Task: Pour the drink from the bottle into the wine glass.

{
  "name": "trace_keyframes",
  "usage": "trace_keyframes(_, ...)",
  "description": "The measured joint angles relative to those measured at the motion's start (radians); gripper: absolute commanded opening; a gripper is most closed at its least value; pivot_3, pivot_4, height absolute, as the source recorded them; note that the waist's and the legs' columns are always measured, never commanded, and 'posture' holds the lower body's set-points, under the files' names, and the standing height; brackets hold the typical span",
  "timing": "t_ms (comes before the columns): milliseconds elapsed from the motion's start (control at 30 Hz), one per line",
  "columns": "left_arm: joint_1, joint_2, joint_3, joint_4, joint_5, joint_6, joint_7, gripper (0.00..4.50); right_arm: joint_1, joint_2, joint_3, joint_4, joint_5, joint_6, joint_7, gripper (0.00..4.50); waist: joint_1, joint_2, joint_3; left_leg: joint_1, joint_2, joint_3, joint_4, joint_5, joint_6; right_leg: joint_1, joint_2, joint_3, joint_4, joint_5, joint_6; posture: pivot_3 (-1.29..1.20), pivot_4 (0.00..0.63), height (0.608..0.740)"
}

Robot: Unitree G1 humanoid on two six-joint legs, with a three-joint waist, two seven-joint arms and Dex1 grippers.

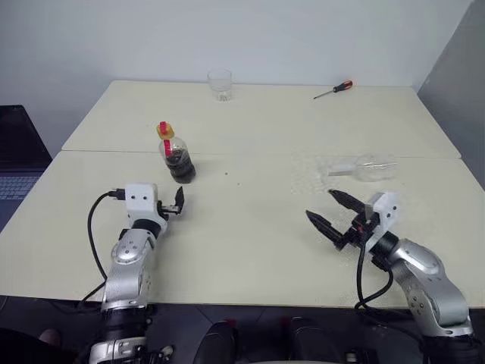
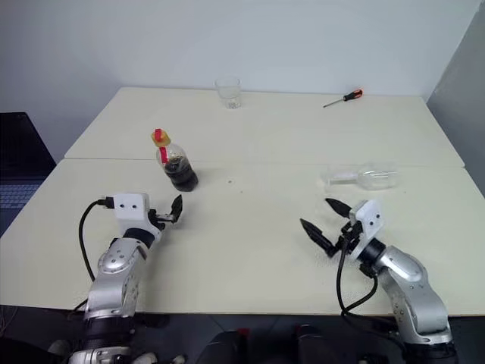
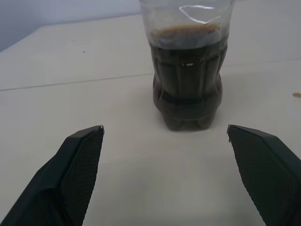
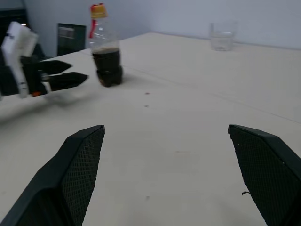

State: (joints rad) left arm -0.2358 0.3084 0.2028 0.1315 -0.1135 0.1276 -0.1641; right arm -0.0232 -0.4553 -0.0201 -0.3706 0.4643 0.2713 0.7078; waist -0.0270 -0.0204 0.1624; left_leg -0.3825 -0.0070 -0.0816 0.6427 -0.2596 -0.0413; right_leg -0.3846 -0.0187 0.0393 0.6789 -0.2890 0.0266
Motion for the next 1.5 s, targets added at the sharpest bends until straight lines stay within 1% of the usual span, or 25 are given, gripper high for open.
trace_keyframes(133, -0.044, 0.0, 0.001, 0.056, 0.003, -0.025, 0.003, 4.46, -0.013, -0.009, 0.027, -0.002, 0.01, 0.001, 0.056, 4.5, 0.0, -0.001, 0.0, 0.0, 0.0, -0.001, 0.0, 0.0, 0.0, 0.0, 0.0, 0.0, 0.0, 0.0, 0.0, 0.0, 0.15, 0.74)
trace_keyframes(267, -0.087, 0.002, 0.001, 0.114, 0.002, -0.046, -0.002, 4.46, -0.048, -0.008, 0.044, 0.001, 0.009, 0.001, 0.076, 4.5, 0.0, -0.001, 0.001, 0.0, 0.0, -0.001, 0.0, 0.0, 0.0, 0.0, 0.0, 0.0, 0.0, 0.0, 0.0, 0.0, 0.15, 0.74)
trace_keyframes(433, -0.123, 0.006, 0.0, 0.187, 0.001, -0.074, -0.029, 4.46, -0.087, 0.004, 0.045, 0.033, 0.007, 0.001, 0.075, 4.5, 0.0, -0.001, 0.001, 0.0, 0.0, -0.001, 0.0, 0.0, 0.0, 0.0, 0.0, -0.001, 0.0, 0.0, 0.0, 0.0, 0.15, 0.74)
trace_keyframes(867, -0.276, 0.017, -0.005, 0.414, 0.0, -0.15, -0.105, 4.46, -0.119, 0.031, 0.062, 0.046, -0.009, 0.012, 0.054, 4.5, 0.0, -0.002, 0.001, -0.001, 0.0, -0.001, 0.0, 0.0, 0.0, 0.0, 0.0, -0.001, 0.001, 0.0, 0.0, 0.0, 0.15, 0.74)
trace_keyframes(1267, -0.418, 0.02, -0.019, 0.615, 0.009, -0.231, -0.124, 4.46, -0.177, 0.034, 0.062, 0.103, -0.011, 0.018, 0.057, 4.5, 0.0, -0.002, 0.001, -0.001, -0.001, -0.001, 0.001, 0.0, 0.0, -0.001, 0.0, -0.001, 0.001, 0.0, 0.0, 0.0, 0.15, 0.74)
trace_keyframes(1500, -0.486, 0.02, -0.019, 0.706, 0.014, -0.274, -0.13, 4.46, -0.193, 0.064, 0.063, 0.114, -0.013, 0.017, 0.049, 4.5, 0.0, -0.003, 0.002, -0.002, -0.001, -0.001, 0.001, 0.0, 0.0, -0.001, 0.0, -0.002, 0.001, 0.0, 0.0, 0.0, 0.15, 0.74)
